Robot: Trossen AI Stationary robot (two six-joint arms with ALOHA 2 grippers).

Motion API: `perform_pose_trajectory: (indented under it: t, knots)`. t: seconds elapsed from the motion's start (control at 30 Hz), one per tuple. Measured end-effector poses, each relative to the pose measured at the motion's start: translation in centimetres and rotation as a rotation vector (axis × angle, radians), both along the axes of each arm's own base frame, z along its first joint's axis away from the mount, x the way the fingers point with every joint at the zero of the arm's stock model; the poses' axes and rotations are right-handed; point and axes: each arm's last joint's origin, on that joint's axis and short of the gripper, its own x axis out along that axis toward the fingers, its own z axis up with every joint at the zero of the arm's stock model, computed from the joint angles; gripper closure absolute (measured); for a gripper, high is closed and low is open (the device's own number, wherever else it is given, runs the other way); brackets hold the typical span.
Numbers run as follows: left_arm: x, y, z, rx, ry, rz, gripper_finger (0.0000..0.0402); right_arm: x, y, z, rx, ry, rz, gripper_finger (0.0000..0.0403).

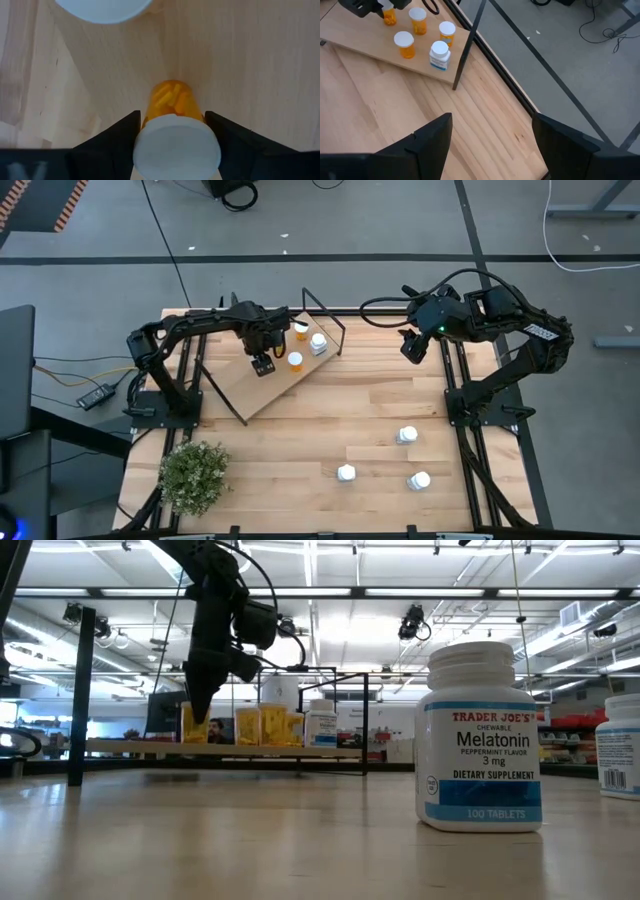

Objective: Pick and place medicine bottles onto shelf by color
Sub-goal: Put the orange pill bottle on the shelf, then put the white pill bottle on the shelf

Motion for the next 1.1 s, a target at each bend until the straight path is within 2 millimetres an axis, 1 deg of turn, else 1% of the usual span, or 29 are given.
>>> perform_pose_trajectory:
  t: [0.17, 0.4, 0.53, 0.67, 0.83, 0.97, 1.1]
  knots:
    - [0.0, 0.0, 0.0, 0.000, 0.000, 0.003, 0.0155, 0.0, 0.0, 0.0, 0.000, 0.000, 0.000, 0.0120]
    - [-0.2, 0.1, 0.0, 0.048, 0.037, -0.003, 0.0103, 0.0, 0.0, 0.0, 0.000, 0.000, 0.000, 0.0120]
    - [-0.4, 0.1, 0.0, 0.061, 0.070, -0.005, 0.0081, 0.0, 0.0, 0.0, 0.000, 0.000, 0.001, 0.0120]
    - [-0.5, 0.0, 0.0, 0.054, 0.083, 0.003, 0.0070, 0.0, 0.0, 0.0, -0.007, 0.007, 0.010, 0.0120]
    - [-0.6, -0.1, 0.1, 0.040, 0.084, 0.010, 0.0068, 0.0, 0.0, 0.0, -0.012, 0.013, 0.018, 0.0120]
    - [-0.4, -0.1, 1.1, 0.042, 0.078, 0.026, 0.0067, 0.0, 0.0, 0.0, -0.012, 0.013, 0.019, 0.0120]
    - [0.4, 0.4, 3.0, 0.074, 0.019, 0.029, 0.0067, 0.0, 0.0, 0.0, -0.015, 0.016, 0.023, 0.0120]
